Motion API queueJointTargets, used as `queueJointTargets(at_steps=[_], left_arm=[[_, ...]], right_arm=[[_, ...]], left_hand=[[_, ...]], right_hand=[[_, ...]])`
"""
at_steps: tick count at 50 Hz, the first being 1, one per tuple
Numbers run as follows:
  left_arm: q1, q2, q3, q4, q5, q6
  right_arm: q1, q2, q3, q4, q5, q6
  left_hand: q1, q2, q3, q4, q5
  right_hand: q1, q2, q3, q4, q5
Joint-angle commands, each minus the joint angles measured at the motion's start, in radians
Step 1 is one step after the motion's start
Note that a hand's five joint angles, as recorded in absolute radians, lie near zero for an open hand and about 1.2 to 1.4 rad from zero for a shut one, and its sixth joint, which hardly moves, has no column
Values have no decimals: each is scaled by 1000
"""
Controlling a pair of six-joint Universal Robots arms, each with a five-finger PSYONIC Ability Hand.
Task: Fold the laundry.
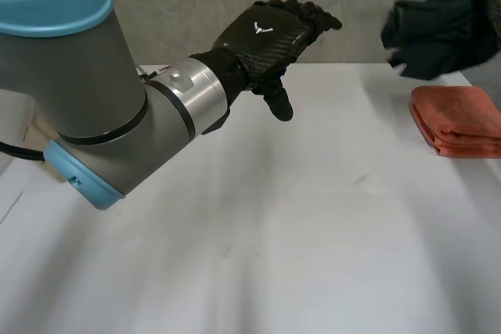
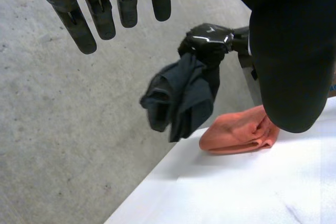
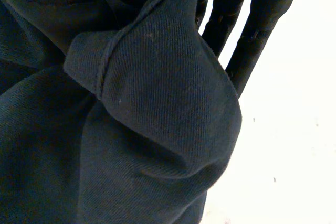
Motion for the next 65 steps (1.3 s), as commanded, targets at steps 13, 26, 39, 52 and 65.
queueJointTargets(at_steps=[13, 26, 39, 52, 65], left_arm=[[-2, -12, -43, 1, -1, 3], [-31, 1, -45, -2, 0, -1], [-37, 47, -39, 4, 0, -5], [32, 115, 34, 93, -212, 13], [469, -95, 0, 102, -317, 432]], right_arm=[[-243, 320, -61, -18, -302, 9], [-277, 23, 183, 58, -304, 11], [-427, -244, 110, 622, 76, -421], [-27, -506, 298, 241, 156, -434], [307, -649, 820, 210, -217, -410]], left_hand=[[22, 2, -4, 3, -20], [22, 2, -4, 3, -20], [22, 2, -4, 3, -20], [116, 96, 90, 96, 74], [113, 93, 87, 94, 71]], right_hand=[[369, 242, 241, 197, 308], [-852, -979, -980, -1024, -914], [-852, -979, -980, -1024, -914], [-852, -979, -980, -1024, -914], [-852, -979, -980, -1024, -914]])
